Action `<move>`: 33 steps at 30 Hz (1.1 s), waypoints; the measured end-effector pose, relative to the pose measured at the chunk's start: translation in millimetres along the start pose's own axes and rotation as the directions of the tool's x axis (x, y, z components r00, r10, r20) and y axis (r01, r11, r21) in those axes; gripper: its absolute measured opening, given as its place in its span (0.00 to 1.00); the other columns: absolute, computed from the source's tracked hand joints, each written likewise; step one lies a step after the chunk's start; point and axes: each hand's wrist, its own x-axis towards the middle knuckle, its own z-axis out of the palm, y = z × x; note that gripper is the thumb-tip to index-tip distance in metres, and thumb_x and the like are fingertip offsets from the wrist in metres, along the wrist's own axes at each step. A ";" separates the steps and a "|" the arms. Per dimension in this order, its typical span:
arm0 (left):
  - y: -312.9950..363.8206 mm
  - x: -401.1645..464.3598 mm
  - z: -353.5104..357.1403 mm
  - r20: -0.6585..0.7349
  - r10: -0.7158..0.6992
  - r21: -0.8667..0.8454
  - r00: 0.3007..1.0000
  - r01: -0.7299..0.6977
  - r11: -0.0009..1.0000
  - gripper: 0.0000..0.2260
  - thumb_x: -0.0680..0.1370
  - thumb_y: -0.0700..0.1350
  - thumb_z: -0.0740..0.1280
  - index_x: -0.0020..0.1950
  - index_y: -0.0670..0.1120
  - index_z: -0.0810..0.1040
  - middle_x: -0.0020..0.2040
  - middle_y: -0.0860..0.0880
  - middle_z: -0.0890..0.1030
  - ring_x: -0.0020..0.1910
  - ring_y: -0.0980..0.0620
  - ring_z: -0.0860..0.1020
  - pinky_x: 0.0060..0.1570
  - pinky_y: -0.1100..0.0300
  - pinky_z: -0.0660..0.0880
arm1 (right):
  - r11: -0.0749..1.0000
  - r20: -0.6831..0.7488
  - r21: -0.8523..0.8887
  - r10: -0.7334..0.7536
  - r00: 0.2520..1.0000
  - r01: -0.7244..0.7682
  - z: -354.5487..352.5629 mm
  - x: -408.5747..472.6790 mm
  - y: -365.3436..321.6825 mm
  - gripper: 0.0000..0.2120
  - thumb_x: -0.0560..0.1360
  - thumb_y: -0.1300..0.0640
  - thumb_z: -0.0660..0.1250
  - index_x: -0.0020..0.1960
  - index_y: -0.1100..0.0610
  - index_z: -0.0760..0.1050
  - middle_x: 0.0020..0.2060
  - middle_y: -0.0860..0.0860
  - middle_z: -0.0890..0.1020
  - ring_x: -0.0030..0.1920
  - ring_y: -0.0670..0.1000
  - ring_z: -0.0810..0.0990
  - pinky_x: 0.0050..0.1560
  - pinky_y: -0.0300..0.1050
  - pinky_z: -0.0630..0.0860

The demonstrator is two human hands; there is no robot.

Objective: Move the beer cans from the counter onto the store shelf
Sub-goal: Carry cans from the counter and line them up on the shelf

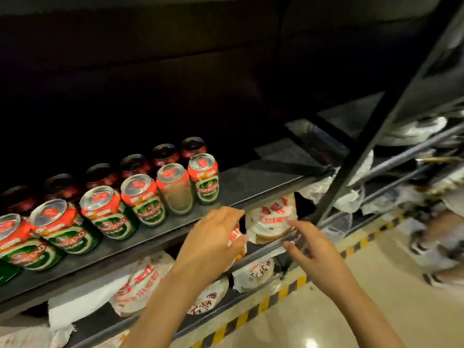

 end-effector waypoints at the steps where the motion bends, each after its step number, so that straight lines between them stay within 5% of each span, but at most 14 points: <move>1: 12.8 2.1 13.1 0.047 0.010 -0.053 0.999 -0.008 0.999 0.21 0.79 0.54 0.58 0.72 0.56 0.61 0.71 0.58 0.64 0.69 0.58 0.63 0.64 0.65 0.60 | 0.999 -0.017 -0.001 0.043 0.999 -0.043 -6.2 -17.8 9.3 0.20 0.77 0.48 0.63 0.68 0.45 0.66 0.59 0.37 0.69 0.59 0.39 0.69 0.54 0.34 0.66; 7: 101.1 -4.1 82.3 0.274 0.306 -0.233 0.912 -0.245 0.941 0.22 0.79 0.54 0.60 0.72 0.55 0.62 0.70 0.58 0.67 0.68 0.59 0.64 0.62 0.68 0.60 | 0.928 -0.270 0.039 0.366 0.891 -0.370 -44.3 -146.4 61.9 0.19 0.76 0.48 0.64 0.67 0.47 0.68 0.61 0.40 0.73 0.63 0.44 0.72 0.60 0.38 0.68; 17: 259.5 -130.4 159.9 0.409 0.703 -0.345 0.582 -0.615 0.709 0.22 0.78 0.54 0.61 0.72 0.54 0.64 0.69 0.57 0.68 0.67 0.59 0.66 0.62 0.68 0.60 | 0.628 -0.549 0.258 0.721 0.424 -0.734 -50.4 -451.5 61.3 0.19 0.77 0.46 0.62 0.67 0.46 0.67 0.62 0.39 0.72 0.58 0.42 0.72 0.53 0.36 0.69; 21: 318.2 -227.9 190.1 0.435 0.804 -0.436 0.405 -0.687 0.582 0.24 0.76 0.60 0.58 0.71 0.54 0.65 0.69 0.58 0.68 0.67 0.58 0.66 0.62 0.66 0.60 | 0.479 -0.586 0.349 0.782 0.211 -0.805 -28.7 -580.0 36.6 0.19 0.76 0.44 0.62 0.66 0.44 0.67 0.62 0.38 0.73 0.60 0.41 0.72 0.54 0.36 0.69; 25: 374.4 -326.3 213.2 0.444 0.874 -0.500 0.196 -0.756 0.423 0.22 0.79 0.55 0.60 0.72 0.54 0.64 0.70 0.57 0.67 0.68 0.58 0.66 0.62 0.67 0.61 | 0.311 -0.577 0.457 0.817 -0.011 -0.833 0.4 -691.9 -2.1 0.20 0.77 0.44 0.62 0.67 0.44 0.66 0.59 0.36 0.71 0.55 0.38 0.71 0.51 0.31 0.66; 28: 410.1 -390.9 229.0 0.452 0.889 -0.553 0.074 -0.759 0.344 0.21 0.78 0.54 0.61 0.71 0.54 0.65 0.69 0.56 0.69 0.62 0.55 0.72 0.59 0.64 0.65 | 0.186 -0.538 0.571 0.820 -0.194 -0.800 25.3 -760.9 -26.7 0.20 0.77 0.44 0.62 0.68 0.45 0.66 0.63 0.39 0.72 0.61 0.40 0.71 0.57 0.32 0.65; 33: 456.2 -471.2 256.6 0.457 0.884 -0.609 -0.100 -0.759 0.229 0.20 0.78 0.54 0.61 0.71 0.55 0.66 0.67 0.58 0.70 0.63 0.59 0.69 0.54 0.67 0.64 | 0.077 -0.475 0.683 0.803 -0.361 -0.726 42.7 -841.7 -52.0 0.20 0.78 0.45 0.61 0.68 0.43 0.65 0.64 0.39 0.70 0.64 0.41 0.69 0.62 0.36 0.65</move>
